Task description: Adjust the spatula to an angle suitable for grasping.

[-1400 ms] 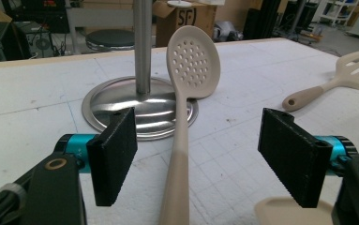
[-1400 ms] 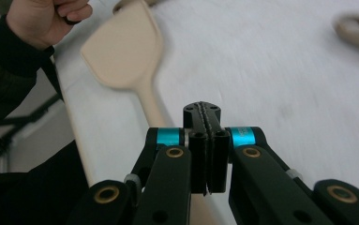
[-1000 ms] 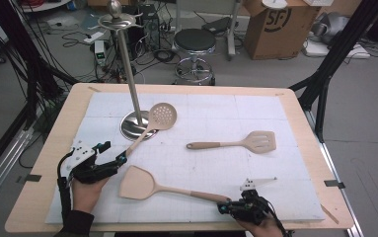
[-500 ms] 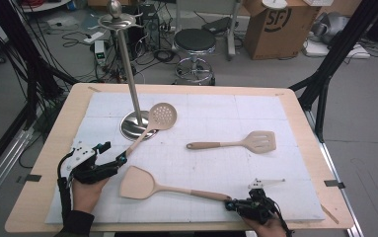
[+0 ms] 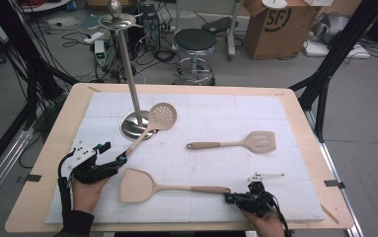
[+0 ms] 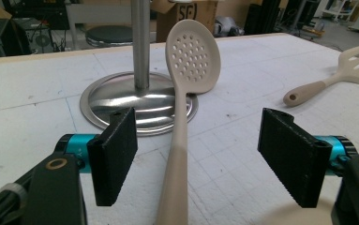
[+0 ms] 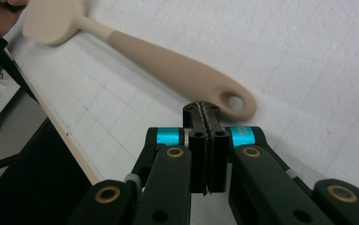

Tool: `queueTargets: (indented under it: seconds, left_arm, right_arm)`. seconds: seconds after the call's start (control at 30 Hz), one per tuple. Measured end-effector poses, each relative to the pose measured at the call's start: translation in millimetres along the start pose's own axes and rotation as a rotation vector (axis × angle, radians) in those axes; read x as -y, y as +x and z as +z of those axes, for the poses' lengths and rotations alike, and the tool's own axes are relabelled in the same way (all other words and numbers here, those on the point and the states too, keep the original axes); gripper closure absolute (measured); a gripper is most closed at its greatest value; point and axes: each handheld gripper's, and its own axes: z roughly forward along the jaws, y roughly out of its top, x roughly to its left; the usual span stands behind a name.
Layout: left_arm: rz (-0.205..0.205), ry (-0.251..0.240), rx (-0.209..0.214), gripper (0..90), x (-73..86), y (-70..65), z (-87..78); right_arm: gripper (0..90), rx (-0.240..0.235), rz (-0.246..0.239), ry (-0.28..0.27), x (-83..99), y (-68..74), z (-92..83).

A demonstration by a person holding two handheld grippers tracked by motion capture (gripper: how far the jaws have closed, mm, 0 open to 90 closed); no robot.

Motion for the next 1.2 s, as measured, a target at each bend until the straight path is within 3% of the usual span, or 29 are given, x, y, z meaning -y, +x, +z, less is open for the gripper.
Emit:
queueTargets:
  seconds: [0.07,0.2,0.3,0.43,0.47,0.63,0.73,0.9,1.1,1.2]
  left_arm:
    - [0.001,-0.007,0.000,29.2,-0.4,-0.2,-1.3]
    - [-0.001,-0.002,-0.004,29.3,0.2,1.7,-1.2]
    - [-0.001,-0.005,-0.001,29.3,-0.2,1.4,-1.0]
    - [-0.001,-0.003,-0.001,29.3,-0.1,0.3,0.0]
    - [0.000,-0.003,-0.002,29.5,-0.1,0.3,0.0]
    - [-0.002,0.001,-0.003,29.5,0.7,2.1,0.5]
    - [-0.003,-0.001,-0.001,29.5,0.4,1.7,0.3]
    - [-0.005,-0.001,-0.001,29.5,0.6,1.9,-0.4]
    - [-0.007,-0.003,-0.006,29.5,1.0,3.2,-1.9]
    - [-0.007,-0.006,-0.006,29.5,0.7,3.1,-2.4]
  right_arm:
    - [90.0,0.013,-0.006,-0.001,0.5,1.9,-0.5]
    - [90.0,-0.009,-0.002,0.017,-3.1,-3.1,-0.3]
    - [90.0,0.012,-0.019,-0.011,-8.7,-6.3,-0.5]
    - [90.0,0.035,-0.005,-0.042,-18.7,-9.7,0.1]
    - [90.0,0.040,-0.006,-0.024,-20.8,-8.6,0.7]
    - [90.0,-0.004,-0.006,0.020,-11.6,-10.5,2.5]
    - [90.0,-0.015,0.018,-0.007,-8.2,-12.8,2.3]
    - [90.0,-0.002,0.015,-0.007,-8.1,-10.4,1.8]
    - [90.0,-0.016,0.065,-0.014,-4.9,-18.6,-4.7]
    - [90.0,0.024,0.070,-0.014,-4.4,-20.5,-11.0]
